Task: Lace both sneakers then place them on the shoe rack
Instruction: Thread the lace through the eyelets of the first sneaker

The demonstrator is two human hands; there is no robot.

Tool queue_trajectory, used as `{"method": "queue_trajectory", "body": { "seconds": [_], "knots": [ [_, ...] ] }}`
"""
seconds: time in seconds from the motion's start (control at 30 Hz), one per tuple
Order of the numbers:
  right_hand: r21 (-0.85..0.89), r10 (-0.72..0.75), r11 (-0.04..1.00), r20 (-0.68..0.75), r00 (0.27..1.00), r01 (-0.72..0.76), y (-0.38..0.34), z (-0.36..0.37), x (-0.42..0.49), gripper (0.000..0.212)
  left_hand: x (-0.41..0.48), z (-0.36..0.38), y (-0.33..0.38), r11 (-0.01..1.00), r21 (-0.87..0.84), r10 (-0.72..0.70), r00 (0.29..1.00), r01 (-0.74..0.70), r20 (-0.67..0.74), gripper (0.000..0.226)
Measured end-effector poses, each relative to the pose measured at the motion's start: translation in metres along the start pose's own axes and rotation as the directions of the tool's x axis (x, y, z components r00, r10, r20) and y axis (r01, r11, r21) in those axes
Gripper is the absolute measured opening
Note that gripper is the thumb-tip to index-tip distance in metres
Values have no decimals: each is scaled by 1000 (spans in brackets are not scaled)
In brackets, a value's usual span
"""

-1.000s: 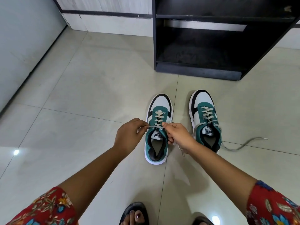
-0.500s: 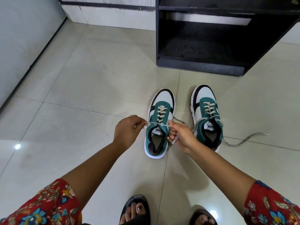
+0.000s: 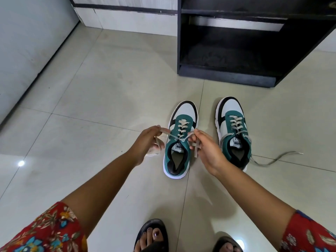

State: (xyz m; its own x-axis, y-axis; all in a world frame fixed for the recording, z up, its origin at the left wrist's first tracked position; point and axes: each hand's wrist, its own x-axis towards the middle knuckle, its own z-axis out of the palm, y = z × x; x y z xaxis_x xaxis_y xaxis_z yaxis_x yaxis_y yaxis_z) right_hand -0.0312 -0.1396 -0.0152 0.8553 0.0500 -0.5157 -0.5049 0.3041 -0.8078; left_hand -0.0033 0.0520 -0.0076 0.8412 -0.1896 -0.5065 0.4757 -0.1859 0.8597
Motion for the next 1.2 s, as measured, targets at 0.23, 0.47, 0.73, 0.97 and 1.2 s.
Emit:
{"method": "queue_trajectory", "body": {
  "seconds": [0.23, 0.47, 0.73, 0.97, 1.2],
  "knots": [
    [288, 44, 956, 37, 998, -53, -7, 3, 5, 36, 12, 22, 13, 952, -277, -138, 990, 133, 1, 33],
    [206, 87, 975, -7, 996, -84, -2, -1, 5, 33, 14, 20, 9, 996, -86, 4, 1000, -2, 20, 31],
    [-135, -34, 990, 64, 997, 43, -7, 11, 11, 27, 0, 33, 28, 942, 113, 294, 939, -317, 180, 27],
    [-180, -80, 978, 119, 990, 101, -10, 11, 7, 18, 4, 34, 33, 975, 108, 167, 963, -193, 212, 20],
    [-224, -121, 957, 267, 956, 183, -10, 10, 9, 15, 10, 26, 30, 999, 46, -30, 968, 19, 249, 16]
  ]
}}
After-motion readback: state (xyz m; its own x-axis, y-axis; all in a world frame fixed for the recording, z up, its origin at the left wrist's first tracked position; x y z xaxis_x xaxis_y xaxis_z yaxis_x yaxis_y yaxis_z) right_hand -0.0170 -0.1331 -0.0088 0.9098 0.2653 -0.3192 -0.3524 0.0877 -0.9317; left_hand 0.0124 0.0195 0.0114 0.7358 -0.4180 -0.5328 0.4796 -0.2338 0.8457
